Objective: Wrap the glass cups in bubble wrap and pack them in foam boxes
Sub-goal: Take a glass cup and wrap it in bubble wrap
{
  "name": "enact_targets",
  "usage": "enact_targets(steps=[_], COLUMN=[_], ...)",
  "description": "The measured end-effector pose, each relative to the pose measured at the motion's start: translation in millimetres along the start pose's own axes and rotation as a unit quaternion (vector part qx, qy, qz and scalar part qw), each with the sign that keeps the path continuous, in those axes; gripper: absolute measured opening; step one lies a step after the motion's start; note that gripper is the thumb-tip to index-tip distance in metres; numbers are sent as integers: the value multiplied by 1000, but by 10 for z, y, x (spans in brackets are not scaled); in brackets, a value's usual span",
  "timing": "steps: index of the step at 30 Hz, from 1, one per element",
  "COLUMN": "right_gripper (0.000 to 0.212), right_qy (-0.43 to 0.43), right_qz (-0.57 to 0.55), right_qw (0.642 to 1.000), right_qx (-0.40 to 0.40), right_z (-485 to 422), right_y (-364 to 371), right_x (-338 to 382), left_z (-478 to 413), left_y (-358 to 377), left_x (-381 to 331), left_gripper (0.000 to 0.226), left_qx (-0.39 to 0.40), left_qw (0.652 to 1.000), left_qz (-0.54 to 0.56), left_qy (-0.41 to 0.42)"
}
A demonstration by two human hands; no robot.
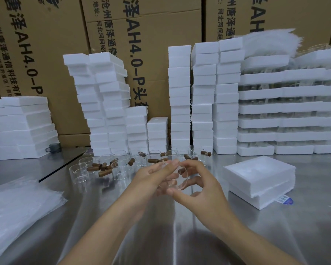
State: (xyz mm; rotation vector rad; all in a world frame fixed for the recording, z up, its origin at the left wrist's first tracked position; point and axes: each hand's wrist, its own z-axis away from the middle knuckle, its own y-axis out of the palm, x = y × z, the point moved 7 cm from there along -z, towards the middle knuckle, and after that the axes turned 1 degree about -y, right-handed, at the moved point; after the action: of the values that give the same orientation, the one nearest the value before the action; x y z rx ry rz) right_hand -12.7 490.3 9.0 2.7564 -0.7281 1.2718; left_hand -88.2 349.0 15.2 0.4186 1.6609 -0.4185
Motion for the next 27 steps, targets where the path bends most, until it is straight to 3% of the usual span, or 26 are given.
enact_targets(steps=[11, 16, 21, 27], right_gripper=[71, 76, 47, 25], right_qy=[-80, -134, -168, -171], right_qz=[60, 109, 159, 218], right_qw=[994, 983, 969, 957], right_qx=[-54, -60, -89, -85], right_z=[51, 53, 34, 46], right_y=[-12, -27, -60, -91], right_x=[120, 156, 175, 209], left_z=[25, 9, -4, -33], left_y=[113, 90, -3, -111], left_x=[-1, -45, -72, -65], left_gripper=[62, 52, 58, 88], left_qx=[54, 65, -1, -105], left_qw=[992, 991, 992, 988], left_qz=[100, 112, 126, 101], left_qy=[-48, -15, 23, 55])
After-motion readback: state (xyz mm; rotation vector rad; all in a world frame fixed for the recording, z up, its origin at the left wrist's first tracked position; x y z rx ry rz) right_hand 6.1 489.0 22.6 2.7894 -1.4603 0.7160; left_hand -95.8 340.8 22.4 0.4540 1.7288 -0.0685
